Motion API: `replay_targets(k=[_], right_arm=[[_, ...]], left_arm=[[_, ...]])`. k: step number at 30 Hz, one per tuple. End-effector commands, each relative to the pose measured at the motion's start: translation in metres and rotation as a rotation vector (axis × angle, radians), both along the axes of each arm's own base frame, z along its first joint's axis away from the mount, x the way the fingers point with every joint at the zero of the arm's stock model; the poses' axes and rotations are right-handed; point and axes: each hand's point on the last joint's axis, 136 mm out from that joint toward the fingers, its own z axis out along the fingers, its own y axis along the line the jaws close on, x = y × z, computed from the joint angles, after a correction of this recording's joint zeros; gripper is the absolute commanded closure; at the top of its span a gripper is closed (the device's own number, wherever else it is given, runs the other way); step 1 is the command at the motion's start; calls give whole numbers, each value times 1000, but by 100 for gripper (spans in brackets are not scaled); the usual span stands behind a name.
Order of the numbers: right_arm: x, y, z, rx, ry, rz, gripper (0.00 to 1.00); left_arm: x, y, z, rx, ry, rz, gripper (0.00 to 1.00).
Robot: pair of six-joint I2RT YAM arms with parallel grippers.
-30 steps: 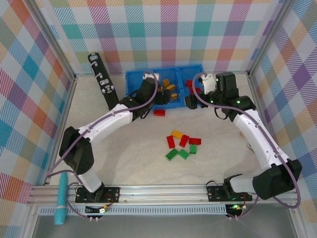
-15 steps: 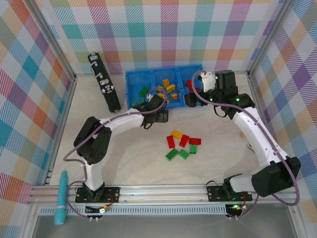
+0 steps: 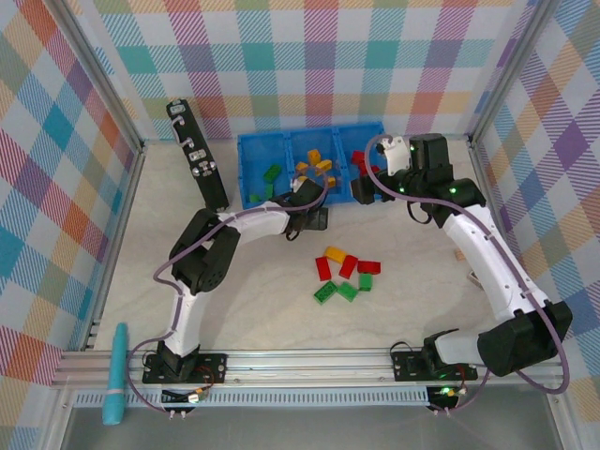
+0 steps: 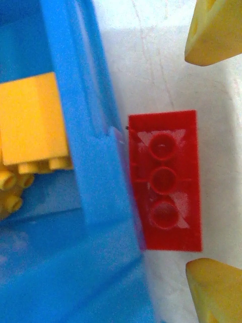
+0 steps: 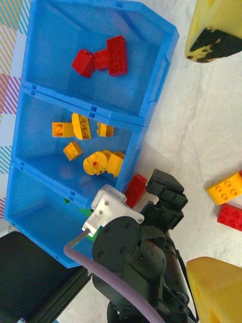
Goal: Sort the legos into containers by color
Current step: Pick up the lego from the center of the table.
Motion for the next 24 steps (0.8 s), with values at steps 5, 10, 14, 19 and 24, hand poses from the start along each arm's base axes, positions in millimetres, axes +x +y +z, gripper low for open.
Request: replay_targets(k=[5,10,14,19,24], right_arm=[[-2,-4,22,-1,-57,-1,1],[-1,-4,22,-3,-57,-2,1],[0,-3,20,-3,-53,0,1],[2,-2,20,1,-48,1,1],[2,-3,18,-6,-45,-2,1]], left_arm=[[22,0,0,-1,-47,21,3],[25,7,-6,34,-54,34,5],[29,11,-7,52,-67,40,7],[33,8,-10,51,-68,37,15],[33,8,-15,52,-65,34,27]])
